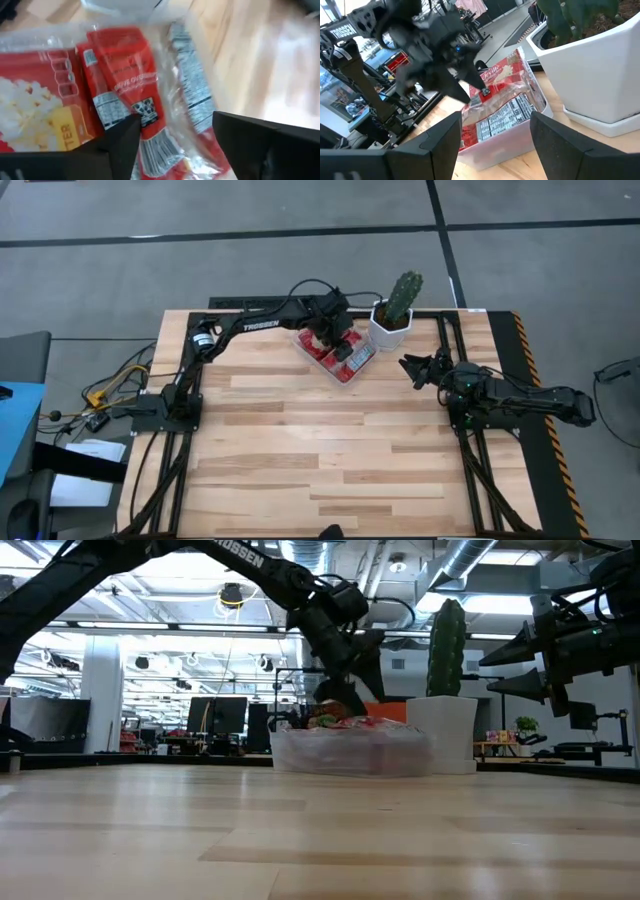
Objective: Sort popcorn bags into baskets
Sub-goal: Put the red popcorn bag into the transparent bin, then return to Home Position
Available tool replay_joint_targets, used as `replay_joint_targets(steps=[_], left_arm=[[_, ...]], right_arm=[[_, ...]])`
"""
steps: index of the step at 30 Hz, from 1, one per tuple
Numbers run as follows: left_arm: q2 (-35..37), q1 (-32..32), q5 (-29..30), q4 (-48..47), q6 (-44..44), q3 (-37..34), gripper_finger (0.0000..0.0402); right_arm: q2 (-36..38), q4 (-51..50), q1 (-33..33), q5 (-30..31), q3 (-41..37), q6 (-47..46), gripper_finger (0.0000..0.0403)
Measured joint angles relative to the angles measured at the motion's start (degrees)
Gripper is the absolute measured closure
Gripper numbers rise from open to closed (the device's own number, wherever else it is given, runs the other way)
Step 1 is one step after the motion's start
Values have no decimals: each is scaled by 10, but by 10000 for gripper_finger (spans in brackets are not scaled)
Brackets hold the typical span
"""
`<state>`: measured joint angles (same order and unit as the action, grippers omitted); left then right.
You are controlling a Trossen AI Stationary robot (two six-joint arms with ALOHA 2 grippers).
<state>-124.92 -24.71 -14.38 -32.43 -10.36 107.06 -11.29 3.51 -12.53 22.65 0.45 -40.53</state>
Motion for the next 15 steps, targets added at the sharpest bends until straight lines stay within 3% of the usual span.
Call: replay_joint_targets(steps=[6, 12, 15], left_arm=[[3, -11, -60, -80, -11, 43, 153], [52, -36, -185, -175, -11, 161, 152], [79, -44, -208, -221, 7, 215, 152]], right_arm=[[0, 0, 0, 0, 0, 0, 143], [0, 0, 0, 0, 0, 3, 143], [0, 0, 0, -2, 0, 1, 143]])
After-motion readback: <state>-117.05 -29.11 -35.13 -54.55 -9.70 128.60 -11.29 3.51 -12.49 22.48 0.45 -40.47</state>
